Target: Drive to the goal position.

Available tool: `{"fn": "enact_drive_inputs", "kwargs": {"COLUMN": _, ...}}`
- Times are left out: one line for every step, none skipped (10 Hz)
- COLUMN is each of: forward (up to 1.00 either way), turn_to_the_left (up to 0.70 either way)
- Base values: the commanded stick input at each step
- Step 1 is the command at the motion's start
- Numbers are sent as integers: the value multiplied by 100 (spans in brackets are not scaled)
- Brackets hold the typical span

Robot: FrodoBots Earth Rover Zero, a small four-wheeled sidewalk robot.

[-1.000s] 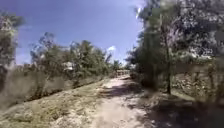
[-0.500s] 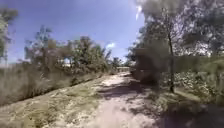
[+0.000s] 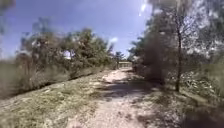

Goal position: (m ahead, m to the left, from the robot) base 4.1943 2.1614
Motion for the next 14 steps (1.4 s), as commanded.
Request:
{"fn": "enact_drive_inputs", "kwargs": {"forward": 70, "turn_to_the_left": 13}}
{"fn": "enact_drive_inputs", "kwargs": {"forward": 70, "turn_to_the_left": 0}}
{"fn": "enact_drive_inputs", "kwargs": {"forward": 70, "turn_to_the_left": 0}}
{"fn": "enact_drive_inputs", "kwargs": {"forward": 70, "turn_to_the_left": 0}}
{"fn": "enact_drive_inputs", "kwargs": {"forward": 70, "turn_to_the_left": 0}}
{"fn": "enact_drive_inputs", "kwargs": {"forward": 70, "turn_to_the_left": 0}}
{"fn": "enact_drive_inputs", "kwargs": {"forward": 70, "turn_to_the_left": 0}}
{"fn": "enact_drive_inputs", "kwargs": {"forward": 70, "turn_to_the_left": 0}}
{"fn": "enact_drive_inputs", "kwargs": {"forward": 70, "turn_to_the_left": 0}}
{"fn": "enact_drive_inputs", "kwargs": {"forward": 70, "turn_to_the_left": 0}}
{"fn": "enact_drive_inputs", "kwargs": {"forward": 70, "turn_to_the_left": 0}}
{"fn": "enact_drive_inputs", "kwargs": {"forward": 70, "turn_to_the_left": 0}}
{"fn": "enact_drive_inputs", "kwargs": {"forward": 70, "turn_to_the_left": 0}}
{"fn": "enact_drive_inputs", "kwargs": {"forward": 70, "turn_to_the_left": 0}}
